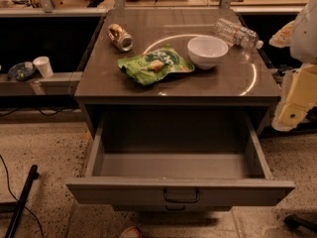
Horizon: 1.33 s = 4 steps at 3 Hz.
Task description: Close top drawer
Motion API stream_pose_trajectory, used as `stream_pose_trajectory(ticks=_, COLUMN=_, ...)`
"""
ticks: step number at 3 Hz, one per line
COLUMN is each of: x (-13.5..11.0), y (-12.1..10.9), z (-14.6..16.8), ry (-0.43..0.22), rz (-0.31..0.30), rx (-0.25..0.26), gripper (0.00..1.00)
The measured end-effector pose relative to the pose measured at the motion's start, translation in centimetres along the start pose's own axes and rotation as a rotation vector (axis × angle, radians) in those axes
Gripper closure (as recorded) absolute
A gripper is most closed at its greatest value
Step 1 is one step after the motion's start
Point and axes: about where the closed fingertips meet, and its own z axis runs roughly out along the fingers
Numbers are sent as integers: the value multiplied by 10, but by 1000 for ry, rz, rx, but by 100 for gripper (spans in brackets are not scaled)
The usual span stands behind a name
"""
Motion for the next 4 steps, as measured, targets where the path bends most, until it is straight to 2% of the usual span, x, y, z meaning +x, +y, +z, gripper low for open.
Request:
stream_pose_trajectory(ticks=1, x=0, y=0, z=0, ry=0, rz=0, rx=0, gripper=0)
stream_pose_trajectory(ticks=2, x=0, y=3, z=27, ry=-25, rz=-28, rx=-61, gripper=0)
stream_pose_trajectory(ticks=3, x=5, y=17, z=79, ry=-33, rz=-50, rx=-136, gripper=0)
stream_pose_trajectory(ticks=4, x=24, y=65, z=154, ry=-67, rz=-69, rx=-247, gripper=27)
